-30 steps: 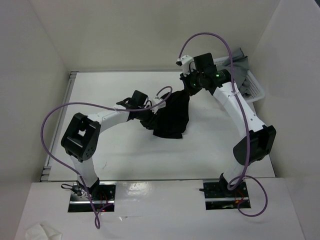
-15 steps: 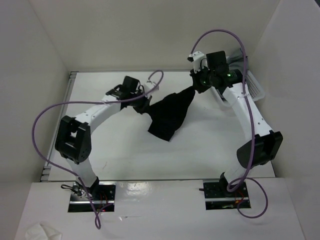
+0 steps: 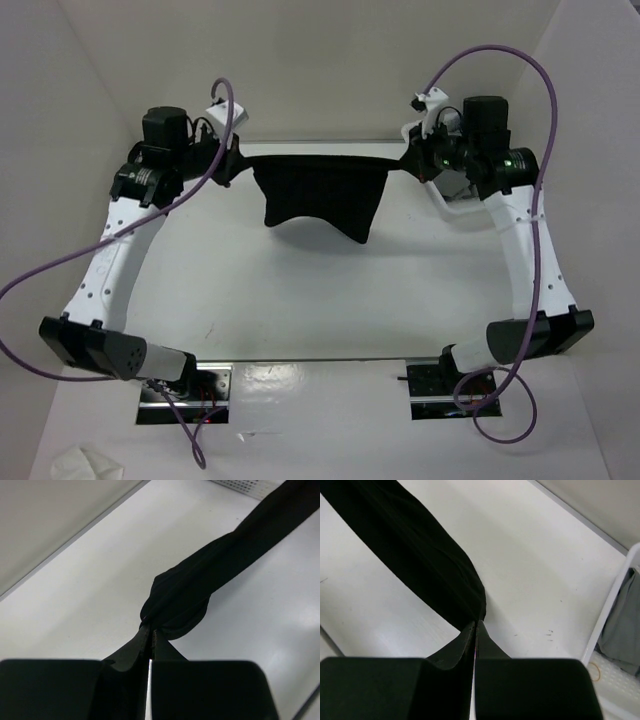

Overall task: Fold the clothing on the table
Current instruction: Flatten the skirt out

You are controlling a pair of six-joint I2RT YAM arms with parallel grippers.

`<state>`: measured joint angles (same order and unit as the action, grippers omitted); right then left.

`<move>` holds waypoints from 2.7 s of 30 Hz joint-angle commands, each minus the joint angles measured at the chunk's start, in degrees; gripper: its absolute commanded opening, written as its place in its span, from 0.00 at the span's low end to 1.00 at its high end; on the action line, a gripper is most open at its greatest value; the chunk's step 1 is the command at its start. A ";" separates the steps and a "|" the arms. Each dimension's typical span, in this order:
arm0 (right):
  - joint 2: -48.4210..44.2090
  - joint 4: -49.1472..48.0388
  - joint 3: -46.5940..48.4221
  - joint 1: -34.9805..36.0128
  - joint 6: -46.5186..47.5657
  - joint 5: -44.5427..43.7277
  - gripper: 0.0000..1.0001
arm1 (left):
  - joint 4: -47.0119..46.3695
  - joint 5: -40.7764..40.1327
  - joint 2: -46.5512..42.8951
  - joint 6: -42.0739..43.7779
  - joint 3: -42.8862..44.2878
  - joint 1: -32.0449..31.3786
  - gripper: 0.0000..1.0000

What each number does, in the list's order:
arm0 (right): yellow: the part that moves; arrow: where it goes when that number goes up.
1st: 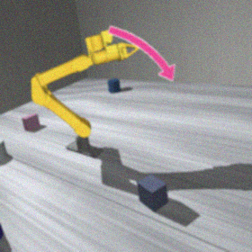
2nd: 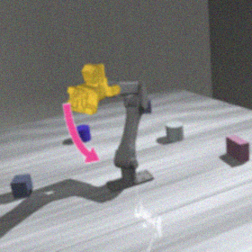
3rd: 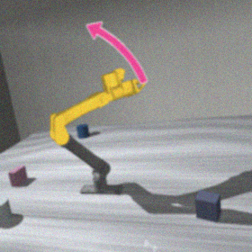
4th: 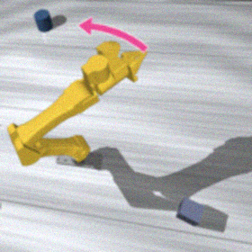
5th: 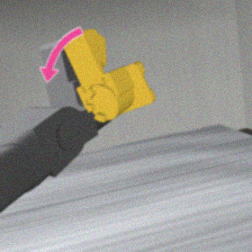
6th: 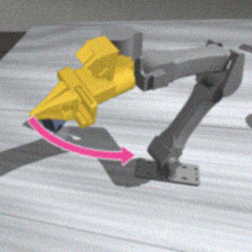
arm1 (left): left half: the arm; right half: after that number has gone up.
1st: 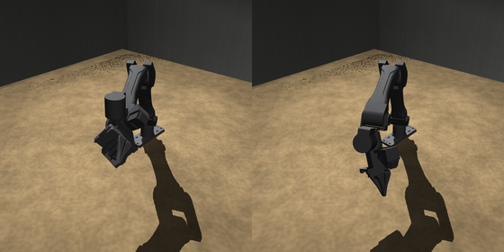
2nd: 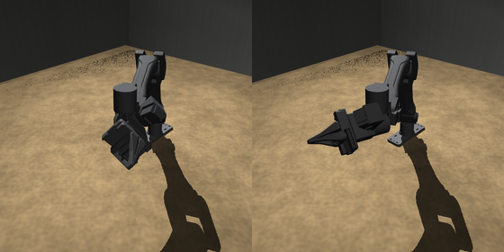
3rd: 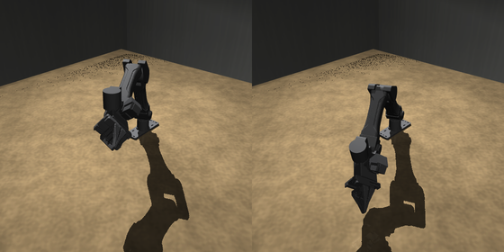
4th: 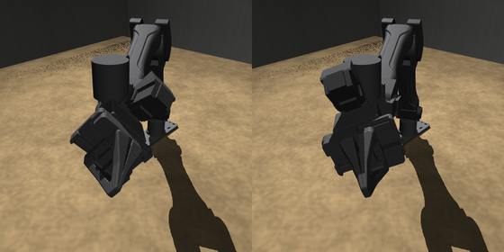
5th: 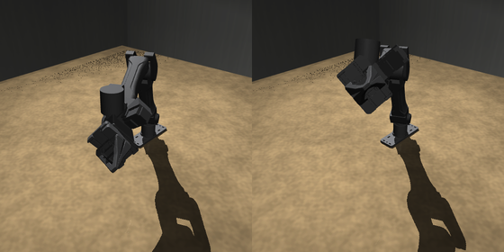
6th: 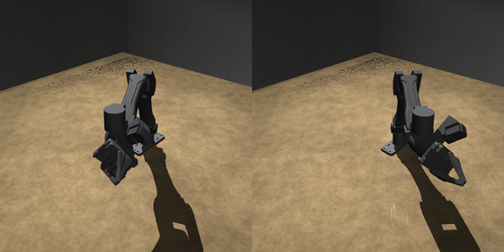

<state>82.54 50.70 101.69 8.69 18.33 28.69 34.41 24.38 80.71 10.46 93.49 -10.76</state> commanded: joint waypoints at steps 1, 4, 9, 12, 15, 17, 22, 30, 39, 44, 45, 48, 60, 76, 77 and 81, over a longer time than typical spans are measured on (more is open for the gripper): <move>-5.28 5.37 2.02 -3.58 4.60 4.17 0.00 | 5.65 0.47 -5.64 2.72 0.73 2.93 0.00; -7.92 8.88 0.97 -4.20 7.93 9.80 0.00 | 9.61 6.00 -9.86 4.65 0.73 5.05 0.00; -10.65 16.43 -0.09 -4.82 13.39 16.39 0.00 | 16.91 16.21 -15.65 8.88 0.11 8.65 0.00; -12.32 18.73 -1.40 -6.05 15.68 19.73 0.00 | 18.23 21.83 -17.60 10.19 -1.38 9.97 0.00; -13.55 18.74 -3.25 -6.05 15.69 20.36 0.00 | 18.76 24.84 -18.22 9.67 -3.66 10.68 0.00; -13.55 16.90 -4.91 -6.05 13.85 20.36 0.00 | 18.76 24.84 -18.22 9.67 -4.89 10.68 0.00; -12.85 12.94 -6.94 -6.05 11.64 17.46 0.00 | 14.90 21.94 -15.50 7.65 -10.43 9.54 0.00; -6.70 5.30 -8.09 -6.05 6.20 13.59 0.00 | 8.05 13.77 -6.71 4.49 -12.28 7.25 0.00; 3.57 -7.35 -13.70 -3.24 1.63 3.23 0.00 | 1.89 8.41 8.74 3.25 -10.08 3.92 0.00; 8.94 -13.77 -14.50 -0.61 1.10 -1.87 0.00 | -0.92 6.74 18.93 2.73 -5.96 3.38 0.00; 10.60 -14.48 -14.50 0.01 1.10 -4.40 0.00 | -0.93 6.73 20.27 2.03 -3.95 3.38 0.00; 12.72 -17.29 -15.03 1.24 1.10 -8.37 0.00 | -1.54 4.10 24.75 2.02 -0.34 3.38 0.00; 19.23 -24.94 -8.70 1.24 -0.65 -19.63 0.00 | -3.83 -8.82 31.53 0.36 15.66 3.38 0.19; 23.37 -29.52 -5.98 3.44 -3.03 -32.82 0.96 | -5.67 -7.00 32.24 -1.85 10.32 2.85 1.00; 23.37 -29.52 -5.98 3.44 -3.03 -32.12 0.96 | -4.80 -6.37 31.54 -1.85 9.35 2.16 1.00; 20.90 -24.35 -8.43 5.72 -0.40 -28.08 0.96 | -3.56 -5.66 28.38 -1.14 1.62 -2.84 1.00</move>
<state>105.36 23.90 92.90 12.12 16.38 -1.54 29.28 15.70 113.06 9.85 99.15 -9.54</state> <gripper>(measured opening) 0.960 1.000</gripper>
